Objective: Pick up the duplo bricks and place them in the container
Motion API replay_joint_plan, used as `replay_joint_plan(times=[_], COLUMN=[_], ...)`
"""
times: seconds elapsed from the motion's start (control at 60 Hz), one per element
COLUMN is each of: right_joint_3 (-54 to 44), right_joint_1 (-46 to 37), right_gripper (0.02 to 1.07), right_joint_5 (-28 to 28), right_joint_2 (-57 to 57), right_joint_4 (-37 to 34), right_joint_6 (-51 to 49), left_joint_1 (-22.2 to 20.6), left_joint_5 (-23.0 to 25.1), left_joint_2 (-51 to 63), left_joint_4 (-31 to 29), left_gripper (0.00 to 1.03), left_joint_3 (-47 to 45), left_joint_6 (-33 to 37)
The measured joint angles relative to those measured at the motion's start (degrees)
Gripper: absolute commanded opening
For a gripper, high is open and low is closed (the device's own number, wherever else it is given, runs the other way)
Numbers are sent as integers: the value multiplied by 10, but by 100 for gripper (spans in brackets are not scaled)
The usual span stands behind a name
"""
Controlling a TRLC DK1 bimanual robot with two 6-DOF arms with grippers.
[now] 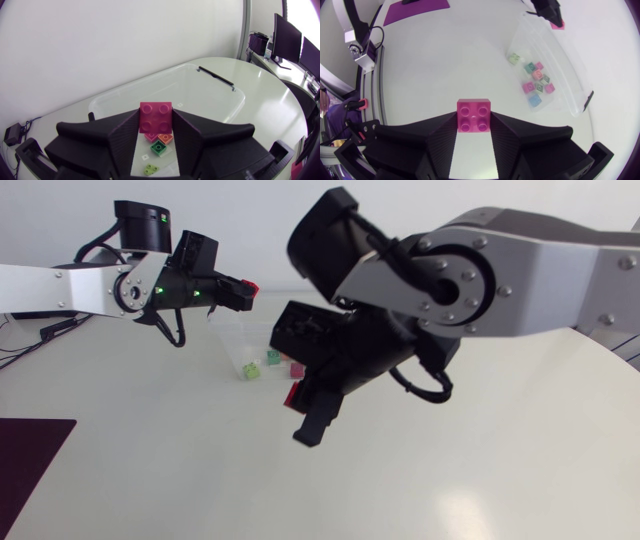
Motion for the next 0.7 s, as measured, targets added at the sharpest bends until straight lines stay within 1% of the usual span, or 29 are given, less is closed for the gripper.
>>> replay_joint_plan(times=[0.017, 0.033, 0.05, 0.117, 0.25, 0.35, 0.467, 0.533, 0.6, 0.617, 0.7], right_joint_3=[4, 6, 10, 30, 91, 134, 176, 217, 247, 270, 321], right_joint_1=[-21, -27, -38, -74, -121, -146, -160, -171, -177, -181, -190], right_gripper=[39, 39, 39, 39, 39, 39, 39, 39, 39, 39, 39], right_joint_5=[-4, -6, -9, -20, -40, -43, -53, -59, -60, -60, -61], right_joint_2=[-1, -1, -1, -1, 13, 38, 82, 124, 153, 178, 232], right_joint_4=[0, 0, 0, 0, 1, 18, 31, 37, 49, 57, 66], right_joint_6=[0, 0, 0, 0, 0, 0, 5, 14, 18, 20, 29], left_joint_1=[-1, -1, -1, -3, -5, -6, 1, 16, 26, 35, 45], left_joint_5=[-2, -3, -4, -17, -20, -30, -44, -45, -47, -47, -47], left_joint_2=[20, 26, 29, 52, 53, 36, -26, -74, -104, -131, -173], left_joint_4=[0, 0, 0, -1, -24, -71, -111, -140, -147, -151, -166], left_gripper=[73, 79, 80, 97, 98, 98, 98, 98, 98, 98, 98], left_joint_3=[17, 23, 25, 40, 40, 38, 12, -3, -22, -47, -89], left_joint_6=[0, 0, 0, -2, -1, 5, 22, 31, 33, 35, 36])
